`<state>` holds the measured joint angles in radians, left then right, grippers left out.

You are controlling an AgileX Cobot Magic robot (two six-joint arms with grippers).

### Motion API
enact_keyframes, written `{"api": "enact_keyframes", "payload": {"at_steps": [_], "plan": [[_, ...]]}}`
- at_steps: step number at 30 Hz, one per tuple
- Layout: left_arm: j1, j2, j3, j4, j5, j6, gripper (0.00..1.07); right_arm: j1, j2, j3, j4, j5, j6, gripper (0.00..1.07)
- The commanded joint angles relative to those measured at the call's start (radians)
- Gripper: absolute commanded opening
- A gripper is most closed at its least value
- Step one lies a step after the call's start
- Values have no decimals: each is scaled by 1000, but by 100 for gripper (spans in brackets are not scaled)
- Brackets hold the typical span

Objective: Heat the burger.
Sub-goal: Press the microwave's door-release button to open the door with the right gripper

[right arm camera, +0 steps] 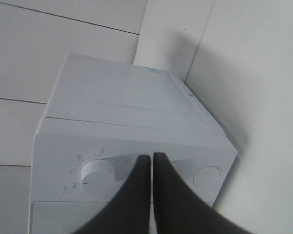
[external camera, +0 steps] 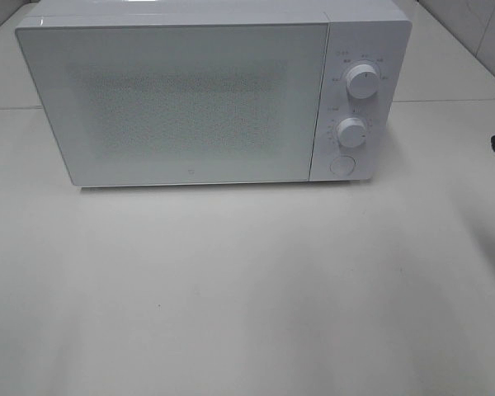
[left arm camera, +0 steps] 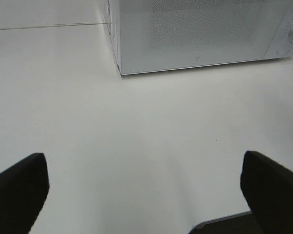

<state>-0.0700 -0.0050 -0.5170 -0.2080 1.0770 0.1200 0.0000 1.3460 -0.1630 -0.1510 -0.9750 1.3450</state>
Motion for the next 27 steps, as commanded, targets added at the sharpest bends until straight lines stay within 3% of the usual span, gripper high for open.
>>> {"api": "enact_keyframes", "payload": {"at_steps": [1,4,6,12,20,27], "plan": [[2,-13,0,-1,-4,-3,100,66,76,-2,73,-59,61,0],[2,-13,0,-1,-4,-3,100,98,93,-2,107,-71,61,0],[2,-13,0,-1,-4,-3,100,217,145,-2,243,-91,61,0],[2,-13,0,-1,-4,-3,100,372,230,-19,399,-93,69,0],[2,-13,0,-1,-4,-3,100,469,310,-98,475,-53,89,0],[2,-13,0,-1,-4,-3,100,495,345,-186,512,55,91,0]]}}
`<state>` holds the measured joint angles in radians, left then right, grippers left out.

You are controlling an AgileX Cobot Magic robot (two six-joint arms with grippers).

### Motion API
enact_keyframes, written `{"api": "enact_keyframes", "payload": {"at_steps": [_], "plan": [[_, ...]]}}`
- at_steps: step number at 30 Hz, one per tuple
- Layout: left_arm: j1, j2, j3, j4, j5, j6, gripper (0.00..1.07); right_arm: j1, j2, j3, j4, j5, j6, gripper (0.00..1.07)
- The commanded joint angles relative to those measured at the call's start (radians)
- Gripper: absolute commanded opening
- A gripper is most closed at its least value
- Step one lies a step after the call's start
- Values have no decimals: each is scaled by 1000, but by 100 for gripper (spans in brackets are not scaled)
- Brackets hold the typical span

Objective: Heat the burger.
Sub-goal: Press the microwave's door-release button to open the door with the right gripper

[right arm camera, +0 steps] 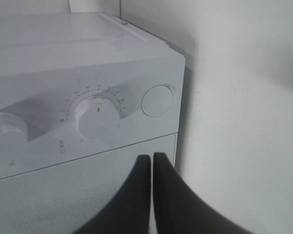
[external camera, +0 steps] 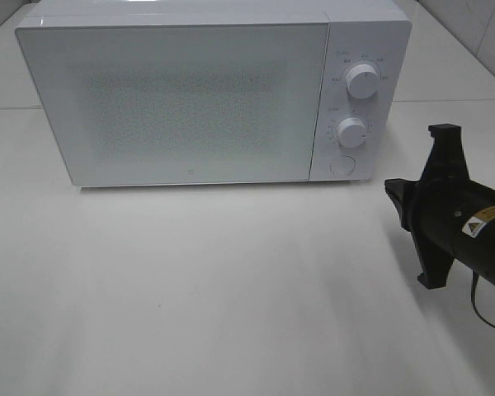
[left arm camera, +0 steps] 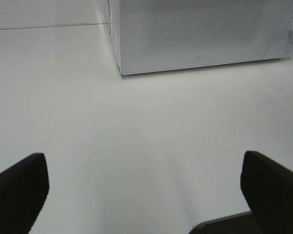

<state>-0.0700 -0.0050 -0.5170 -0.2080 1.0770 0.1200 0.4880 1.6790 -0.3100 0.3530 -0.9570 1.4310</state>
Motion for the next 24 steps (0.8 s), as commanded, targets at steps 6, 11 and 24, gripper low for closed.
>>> {"api": "enact_keyframes", "payload": {"at_steps": [6,11,24], "plan": [[2,-13,0,-1,-4,-3,100,7,74,-114,15,64,0,0],[2,-13,0,-1,-4,-3,100,7,118,-158,15,84,0,0],[2,-13,0,-1,-4,-3,100,-24,237,-292,-6,119,-3,0]]}}
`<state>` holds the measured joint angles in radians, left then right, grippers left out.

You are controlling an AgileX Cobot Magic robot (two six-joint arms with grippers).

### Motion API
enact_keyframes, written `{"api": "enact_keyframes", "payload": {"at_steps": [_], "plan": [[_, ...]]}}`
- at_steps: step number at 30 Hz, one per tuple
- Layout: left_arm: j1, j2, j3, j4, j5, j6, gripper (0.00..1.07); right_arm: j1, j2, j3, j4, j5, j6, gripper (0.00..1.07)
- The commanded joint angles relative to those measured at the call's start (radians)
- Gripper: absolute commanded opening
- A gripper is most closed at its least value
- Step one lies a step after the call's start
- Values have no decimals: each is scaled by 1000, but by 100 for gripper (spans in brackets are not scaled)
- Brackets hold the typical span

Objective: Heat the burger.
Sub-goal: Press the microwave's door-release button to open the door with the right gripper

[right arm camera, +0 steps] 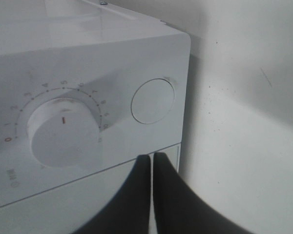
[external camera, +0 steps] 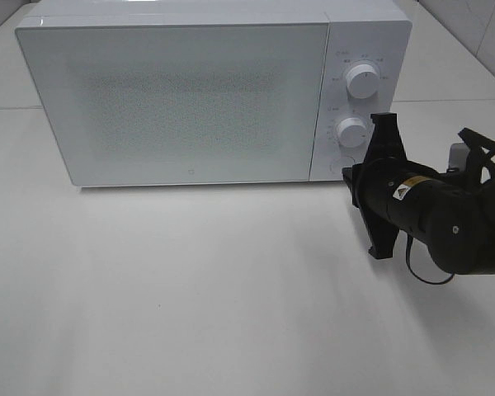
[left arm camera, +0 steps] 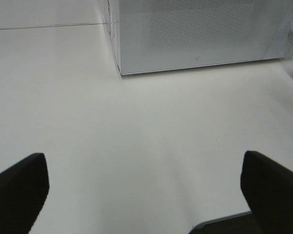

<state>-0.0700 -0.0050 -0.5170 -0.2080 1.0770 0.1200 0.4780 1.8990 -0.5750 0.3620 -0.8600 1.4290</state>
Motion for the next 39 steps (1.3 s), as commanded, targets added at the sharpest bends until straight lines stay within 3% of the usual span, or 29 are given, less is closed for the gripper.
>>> {"api": "enact_keyframes", "payload": {"at_steps": [1,28,39], "plan": [[2,-13,0,-1,-4,-2,100,-18,31,-46,-16,31,-1,0],[2,-10,0,-1,-4,-2,100,-82,164,-218,-31,59,-17,0],[2,-10,0,-1,-4,-3,100,-82,164,-218,48,-122,-99,0]]}}
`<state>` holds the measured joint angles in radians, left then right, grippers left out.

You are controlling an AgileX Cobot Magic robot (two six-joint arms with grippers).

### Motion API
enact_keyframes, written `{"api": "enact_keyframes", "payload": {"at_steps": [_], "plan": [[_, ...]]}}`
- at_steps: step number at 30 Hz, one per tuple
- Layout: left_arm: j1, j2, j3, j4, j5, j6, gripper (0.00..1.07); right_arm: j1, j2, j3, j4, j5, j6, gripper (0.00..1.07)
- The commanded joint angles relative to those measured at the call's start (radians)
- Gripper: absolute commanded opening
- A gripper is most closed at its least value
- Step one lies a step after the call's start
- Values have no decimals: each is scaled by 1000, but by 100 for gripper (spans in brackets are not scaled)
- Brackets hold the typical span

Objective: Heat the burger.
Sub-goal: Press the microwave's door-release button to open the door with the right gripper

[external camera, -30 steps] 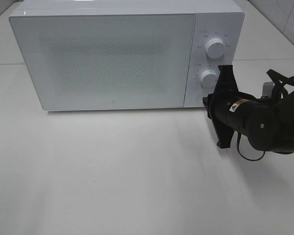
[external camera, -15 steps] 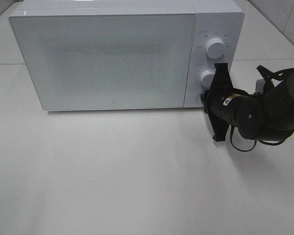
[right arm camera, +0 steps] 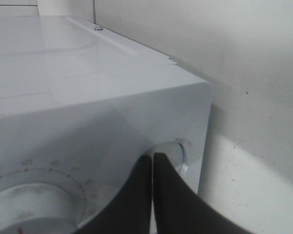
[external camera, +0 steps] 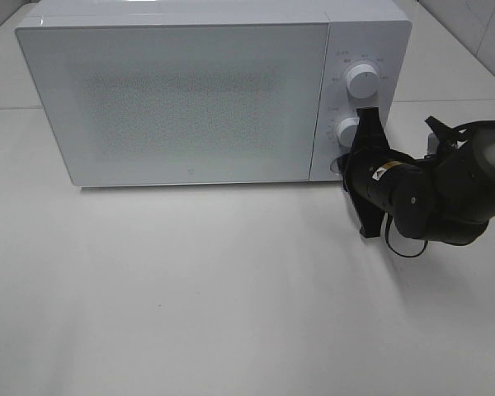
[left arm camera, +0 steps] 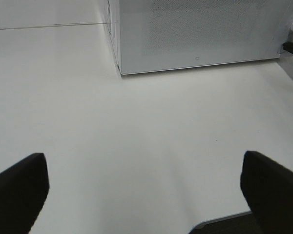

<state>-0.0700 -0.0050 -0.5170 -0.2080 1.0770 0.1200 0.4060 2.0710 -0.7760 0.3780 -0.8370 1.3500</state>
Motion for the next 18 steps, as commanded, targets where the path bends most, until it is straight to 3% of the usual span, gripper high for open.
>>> {"api": "enact_keyframes", "payload": {"at_steps": [1,18], "plan": [[2,-10,0,-1,-4,-3,100,-10,-8,-17,51,-159,-20,0],[2,-10,0,-1,-4,-2,100,-10,33,-153,104,-285,-49,0]]}}
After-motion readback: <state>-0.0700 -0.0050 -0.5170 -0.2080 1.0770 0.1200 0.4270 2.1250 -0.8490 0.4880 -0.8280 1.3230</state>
